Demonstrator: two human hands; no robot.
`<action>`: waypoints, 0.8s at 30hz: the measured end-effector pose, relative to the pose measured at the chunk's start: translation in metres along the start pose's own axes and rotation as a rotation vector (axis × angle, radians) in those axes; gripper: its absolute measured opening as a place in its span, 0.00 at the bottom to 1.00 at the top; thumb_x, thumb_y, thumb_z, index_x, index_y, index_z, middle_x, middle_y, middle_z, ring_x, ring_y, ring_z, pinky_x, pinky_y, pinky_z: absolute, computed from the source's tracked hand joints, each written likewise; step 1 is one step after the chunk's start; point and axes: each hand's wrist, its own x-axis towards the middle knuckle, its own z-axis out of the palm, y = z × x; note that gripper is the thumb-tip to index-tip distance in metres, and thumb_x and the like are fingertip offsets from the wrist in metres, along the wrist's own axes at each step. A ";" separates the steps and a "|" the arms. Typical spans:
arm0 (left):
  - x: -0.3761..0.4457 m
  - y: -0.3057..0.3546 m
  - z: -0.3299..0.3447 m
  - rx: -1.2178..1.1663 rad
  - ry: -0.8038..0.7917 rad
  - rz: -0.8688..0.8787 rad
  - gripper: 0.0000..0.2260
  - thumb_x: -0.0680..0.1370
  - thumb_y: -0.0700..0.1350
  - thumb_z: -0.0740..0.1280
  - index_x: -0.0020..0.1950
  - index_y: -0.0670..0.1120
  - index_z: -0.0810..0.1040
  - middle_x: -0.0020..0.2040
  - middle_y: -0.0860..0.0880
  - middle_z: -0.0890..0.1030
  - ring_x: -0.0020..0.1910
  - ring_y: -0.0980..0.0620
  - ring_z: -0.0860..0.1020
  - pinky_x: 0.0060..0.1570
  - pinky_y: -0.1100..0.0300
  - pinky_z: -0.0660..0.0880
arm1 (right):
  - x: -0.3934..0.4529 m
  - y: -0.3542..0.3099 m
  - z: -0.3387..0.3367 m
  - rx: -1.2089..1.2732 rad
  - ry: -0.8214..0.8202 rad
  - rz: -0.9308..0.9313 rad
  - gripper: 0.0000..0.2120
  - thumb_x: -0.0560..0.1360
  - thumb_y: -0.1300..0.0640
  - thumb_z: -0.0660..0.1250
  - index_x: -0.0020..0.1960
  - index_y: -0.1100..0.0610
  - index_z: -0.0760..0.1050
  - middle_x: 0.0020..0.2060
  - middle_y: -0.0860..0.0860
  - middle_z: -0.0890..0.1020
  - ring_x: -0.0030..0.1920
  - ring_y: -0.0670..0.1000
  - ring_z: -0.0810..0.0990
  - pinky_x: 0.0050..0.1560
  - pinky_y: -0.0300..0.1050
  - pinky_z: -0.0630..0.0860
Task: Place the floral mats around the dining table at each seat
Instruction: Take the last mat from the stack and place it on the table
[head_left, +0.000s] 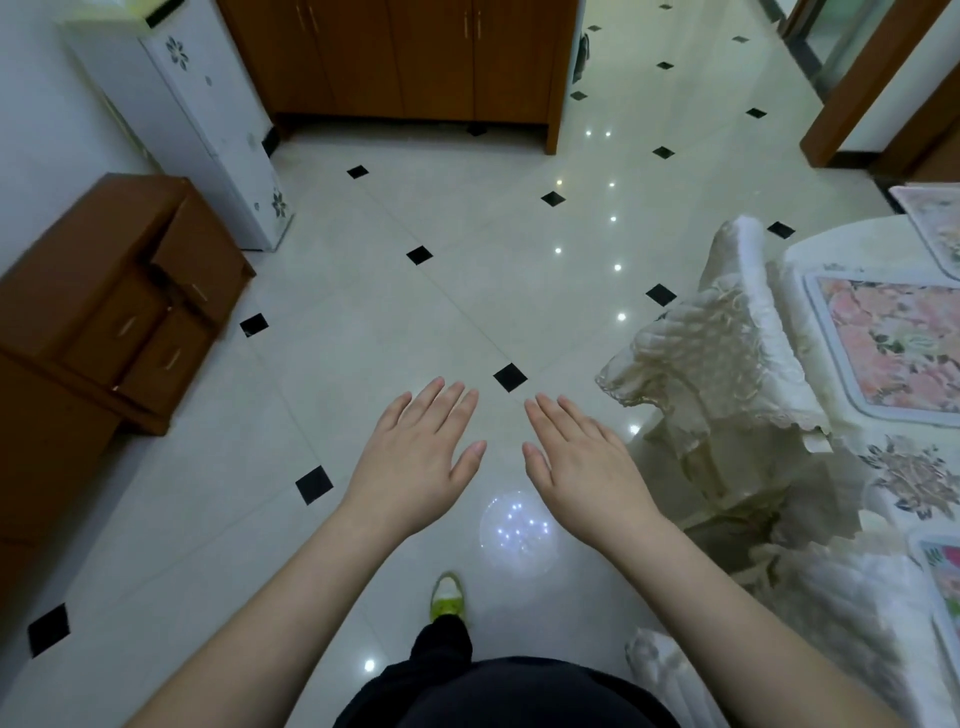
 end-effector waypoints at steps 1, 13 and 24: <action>0.012 -0.011 -0.001 -0.003 -0.008 0.009 0.28 0.81 0.58 0.48 0.75 0.46 0.70 0.73 0.48 0.73 0.74 0.48 0.68 0.71 0.48 0.64 | 0.016 -0.004 -0.001 -0.001 0.005 0.005 0.40 0.71 0.40 0.29 0.79 0.52 0.52 0.79 0.47 0.56 0.78 0.48 0.51 0.75 0.47 0.51; 0.154 -0.097 -0.020 -0.054 -0.090 0.068 0.38 0.74 0.62 0.31 0.81 0.50 0.52 0.81 0.52 0.55 0.80 0.52 0.50 0.76 0.52 0.48 | 0.152 -0.018 -0.022 -0.051 0.093 0.128 0.32 0.77 0.43 0.41 0.76 0.55 0.64 0.74 0.50 0.67 0.75 0.53 0.64 0.72 0.53 0.61; 0.306 -0.075 -0.019 -0.025 0.073 0.137 0.26 0.80 0.58 0.51 0.68 0.45 0.77 0.66 0.47 0.79 0.68 0.44 0.75 0.62 0.44 0.73 | 0.261 0.069 -0.041 -0.115 0.176 0.298 0.27 0.79 0.45 0.49 0.68 0.56 0.74 0.68 0.56 0.75 0.68 0.57 0.74 0.67 0.57 0.69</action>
